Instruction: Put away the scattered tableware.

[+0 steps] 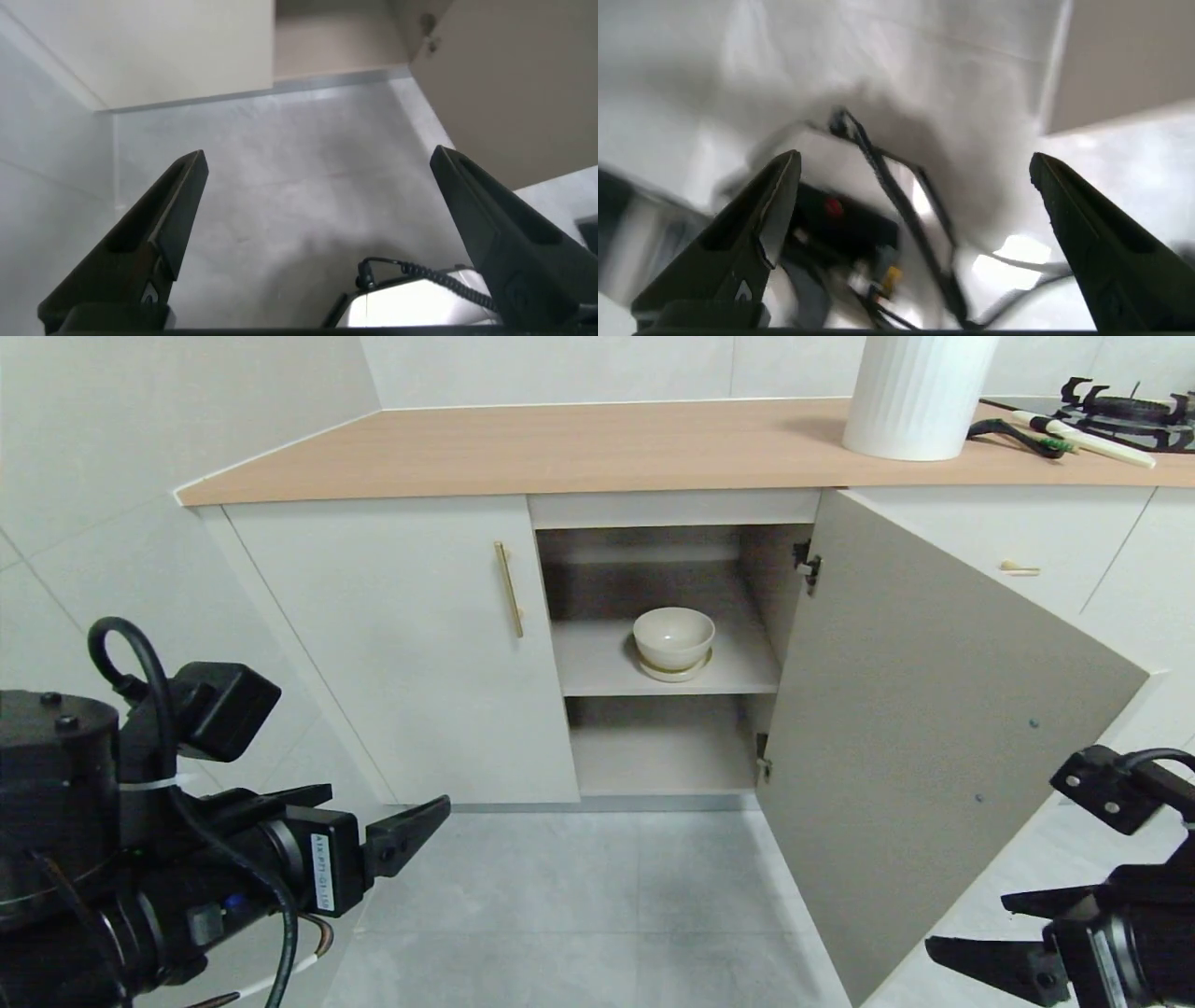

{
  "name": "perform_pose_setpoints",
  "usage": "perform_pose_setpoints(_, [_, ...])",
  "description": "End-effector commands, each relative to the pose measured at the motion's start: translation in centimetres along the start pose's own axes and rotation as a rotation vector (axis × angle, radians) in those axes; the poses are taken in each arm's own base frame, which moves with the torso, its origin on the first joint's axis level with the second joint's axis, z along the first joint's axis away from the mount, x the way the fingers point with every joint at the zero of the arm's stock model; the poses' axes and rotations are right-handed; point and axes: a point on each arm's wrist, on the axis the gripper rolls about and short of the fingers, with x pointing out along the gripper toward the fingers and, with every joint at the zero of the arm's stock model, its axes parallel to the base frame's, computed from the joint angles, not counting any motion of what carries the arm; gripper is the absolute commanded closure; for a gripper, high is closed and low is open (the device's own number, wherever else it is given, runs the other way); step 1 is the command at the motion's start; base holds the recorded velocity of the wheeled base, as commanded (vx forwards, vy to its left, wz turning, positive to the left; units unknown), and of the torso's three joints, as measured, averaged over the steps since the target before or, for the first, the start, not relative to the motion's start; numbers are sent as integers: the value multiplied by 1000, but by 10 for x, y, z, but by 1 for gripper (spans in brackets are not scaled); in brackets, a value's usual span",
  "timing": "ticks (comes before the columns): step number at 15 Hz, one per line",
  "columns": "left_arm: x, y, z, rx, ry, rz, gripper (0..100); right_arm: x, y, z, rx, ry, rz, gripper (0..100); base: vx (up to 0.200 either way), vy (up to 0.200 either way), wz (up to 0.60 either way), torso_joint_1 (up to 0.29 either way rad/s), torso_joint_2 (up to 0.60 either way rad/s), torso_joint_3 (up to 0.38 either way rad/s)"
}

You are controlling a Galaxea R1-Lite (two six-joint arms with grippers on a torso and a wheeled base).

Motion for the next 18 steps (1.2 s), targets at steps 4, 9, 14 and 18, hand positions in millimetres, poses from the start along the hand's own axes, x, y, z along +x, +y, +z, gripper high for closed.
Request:
perform_pose_setpoints(4, [1,0,0,1,4,3,0,-54,0,-27,-114,-129,70,0,0,0,0,0,0,0])
perform_pose_setpoints(9, [3,0,-2,3,12,3,0,-47,-41,-6,41,-116,-230,0,0,0,0,0,0,0])
perform_pose_setpoints(14, [3,-1,-2,4,15,3,0,-49,-80,6,154,-93,-436,0,0,0,0,0,0,0])
perform_pose_setpoints(18, [3,-1,-2,2,13,3,0,-47,-106,16,216,-107,-516,0,0,0,0,0,0,0])
